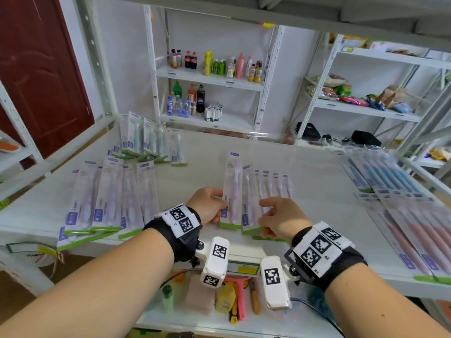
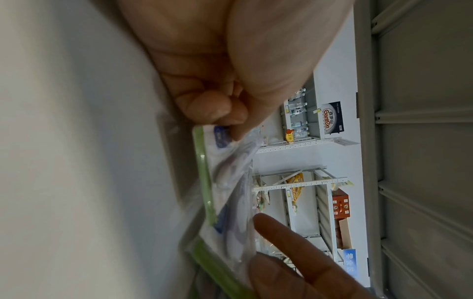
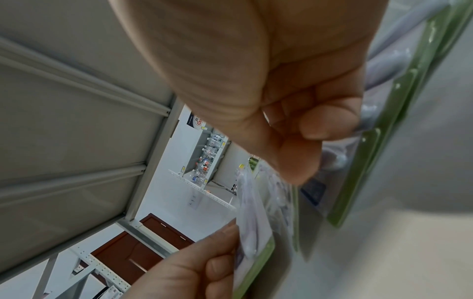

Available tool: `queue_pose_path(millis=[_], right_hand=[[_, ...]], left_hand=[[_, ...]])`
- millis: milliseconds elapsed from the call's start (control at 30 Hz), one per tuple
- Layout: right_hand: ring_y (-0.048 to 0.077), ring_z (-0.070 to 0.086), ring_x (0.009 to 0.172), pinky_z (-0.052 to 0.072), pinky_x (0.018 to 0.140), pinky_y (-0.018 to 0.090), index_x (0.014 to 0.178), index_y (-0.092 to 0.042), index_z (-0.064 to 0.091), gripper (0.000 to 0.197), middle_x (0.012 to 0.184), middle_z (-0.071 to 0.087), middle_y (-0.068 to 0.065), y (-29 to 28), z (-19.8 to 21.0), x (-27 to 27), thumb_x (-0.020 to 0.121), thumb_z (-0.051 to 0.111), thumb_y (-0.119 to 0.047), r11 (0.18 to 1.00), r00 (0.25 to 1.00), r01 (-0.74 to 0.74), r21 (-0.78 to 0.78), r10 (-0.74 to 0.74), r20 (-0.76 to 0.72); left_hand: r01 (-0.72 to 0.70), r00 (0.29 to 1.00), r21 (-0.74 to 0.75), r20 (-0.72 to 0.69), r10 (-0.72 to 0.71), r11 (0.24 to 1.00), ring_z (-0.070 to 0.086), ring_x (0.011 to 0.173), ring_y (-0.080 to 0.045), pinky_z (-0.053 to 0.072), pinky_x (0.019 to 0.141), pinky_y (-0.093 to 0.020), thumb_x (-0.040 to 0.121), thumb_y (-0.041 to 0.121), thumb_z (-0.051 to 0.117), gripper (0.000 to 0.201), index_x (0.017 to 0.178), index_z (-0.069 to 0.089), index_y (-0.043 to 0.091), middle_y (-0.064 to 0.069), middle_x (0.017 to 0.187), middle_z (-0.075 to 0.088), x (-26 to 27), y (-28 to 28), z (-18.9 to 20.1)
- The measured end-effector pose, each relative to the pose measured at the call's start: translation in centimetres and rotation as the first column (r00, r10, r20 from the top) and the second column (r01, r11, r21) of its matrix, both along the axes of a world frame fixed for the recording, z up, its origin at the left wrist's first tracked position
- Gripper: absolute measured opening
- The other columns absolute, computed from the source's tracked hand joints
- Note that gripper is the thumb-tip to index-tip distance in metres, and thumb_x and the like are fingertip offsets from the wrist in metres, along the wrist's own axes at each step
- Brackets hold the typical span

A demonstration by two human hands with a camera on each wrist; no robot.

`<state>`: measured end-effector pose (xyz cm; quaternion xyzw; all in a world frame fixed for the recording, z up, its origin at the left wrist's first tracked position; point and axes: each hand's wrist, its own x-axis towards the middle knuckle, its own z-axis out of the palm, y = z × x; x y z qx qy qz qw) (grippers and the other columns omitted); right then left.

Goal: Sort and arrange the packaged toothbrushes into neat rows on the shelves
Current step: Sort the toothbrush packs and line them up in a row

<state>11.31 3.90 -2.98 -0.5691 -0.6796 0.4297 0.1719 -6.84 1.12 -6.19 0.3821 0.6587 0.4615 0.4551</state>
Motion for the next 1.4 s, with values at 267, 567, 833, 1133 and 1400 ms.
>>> queue_pose_path(millis=[267, 567, 833, 1133, 1400], right_hand=[[0.011, 0.065, 0.051, 0.046, 0.043, 0.016, 0.132, -0.014, 0.046, 0.048, 0.095, 0.065, 0.012, -0.2, 0.2, -0.4, 0.087, 0.055, 0.001, 1.000, 0.998, 0.002, 0.003, -0.002, 0.068], [0.014, 0.066, 0.056, 0.057, 0.058, 0.026, 0.130, -0.016, 0.048, 0.048, 0.097, 0.064, 0.011, -0.2, 0.0, -0.3, 0.086, 0.054, 0.000, 0.999, 0.989, -0.010, 0.046, 0.003, 0.150], [0.014, 0.060, 0.070, 0.047, 0.060, 0.020, 0.121, -0.018, 0.059, 0.041, 0.095, 0.059, -0.001, 0.5, 0.1, 1.1, 0.084, 0.055, -0.002, 0.984, 0.989, 0.051, 0.168, -0.073, 0.130], [0.024, 0.044, 0.128, 0.036, 0.092, 0.026, 0.138, -0.019, 0.045, 0.053, 0.144, 0.043, 0.005, 1.6, 0.0, 4.6, 0.087, 0.060, -0.016, 0.975, 0.984, 0.153, 0.162, -0.166, 0.067], [0.021, 0.045, 0.126, 0.033, 0.092, 0.023, 0.139, -0.016, 0.043, 0.056, 0.140, 0.046, 0.008, 1.7, -1.2, 5.7, 0.086, 0.062, -0.017, 0.986, 0.990, 0.092, 0.141, -0.105, 0.090]], left_hand=[[0.052, 0.997, 0.027, -0.058, -0.050, 0.998, 0.051, 0.054, -0.015, 0.044, 0.048, -0.024, 0.091, 0.005, 0.055, 0.020, 0.108, 0.054, 0.016, -0.009, 0.077, 0.062, -0.2, -0.3, -0.6], [0.059, 0.989, -0.003, -0.134, -0.059, 0.998, 0.052, 0.050, -0.014, 0.044, 0.048, -0.025, 0.089, 0.006, 0.056, 0.029, 0.118, 0.052, 0.011, -0.005, 0.068, 0.060, 0.0, 0.0, -0.9], [0.064, 0.981, -0.026, -0.182, -0.068, 0.998, 0.052, 0.050, -0.013, 0.045, 0.045, -0.022, 0.089, 0.006, 0.057, 0.037, 0.125, 0.047, 0.010, -0.003, 0.070, 0.058, 0.3, 0.1, -0.7], [0.035, 0.978, -0.017, -0.207, -0.037, 0.999, 0.054, 0.048, -0.013, 0.045, 0.045, -0.023, 0.085, 0.007, 0.062, 0.045, 0.128, 0.049, 0.013, -0.004, 0.067, 0.060, 0.5, 0.4, -0.7], [0.062, 0.968, -0.053, -0.241, -0.073, 0.997, 0.053, 0.052, -0.017, 0.045, 0.049, -0.026, 0.082, 0.010, 0.065, 0.042, 0.121, 0.053, 0.014, -0.004, 0.071, 0.059, 0.5, 0.4, -0.6]])
